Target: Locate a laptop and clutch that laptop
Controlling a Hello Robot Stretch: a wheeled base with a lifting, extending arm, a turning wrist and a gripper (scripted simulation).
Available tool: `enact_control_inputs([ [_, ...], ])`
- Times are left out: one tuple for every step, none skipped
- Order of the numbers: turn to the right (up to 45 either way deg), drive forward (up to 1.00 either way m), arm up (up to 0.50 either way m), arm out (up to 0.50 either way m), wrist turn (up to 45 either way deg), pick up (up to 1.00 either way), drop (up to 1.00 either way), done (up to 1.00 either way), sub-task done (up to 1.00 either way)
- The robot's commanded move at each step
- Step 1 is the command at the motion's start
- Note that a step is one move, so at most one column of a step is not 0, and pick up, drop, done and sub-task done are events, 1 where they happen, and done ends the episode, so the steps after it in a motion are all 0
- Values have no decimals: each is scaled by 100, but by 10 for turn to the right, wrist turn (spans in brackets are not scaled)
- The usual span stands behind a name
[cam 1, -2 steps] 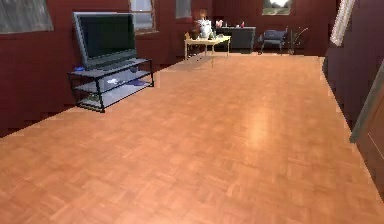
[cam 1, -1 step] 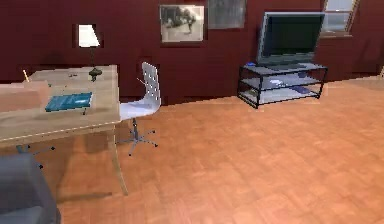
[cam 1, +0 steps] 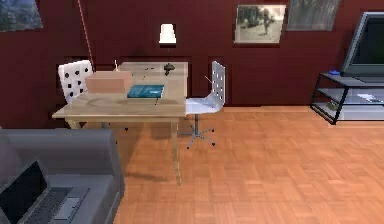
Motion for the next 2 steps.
enact_control_inputs([
  [0,80,0,0,0,0,0,0,0],
  [-450,0,0,0,0,0,0,0,0],
])
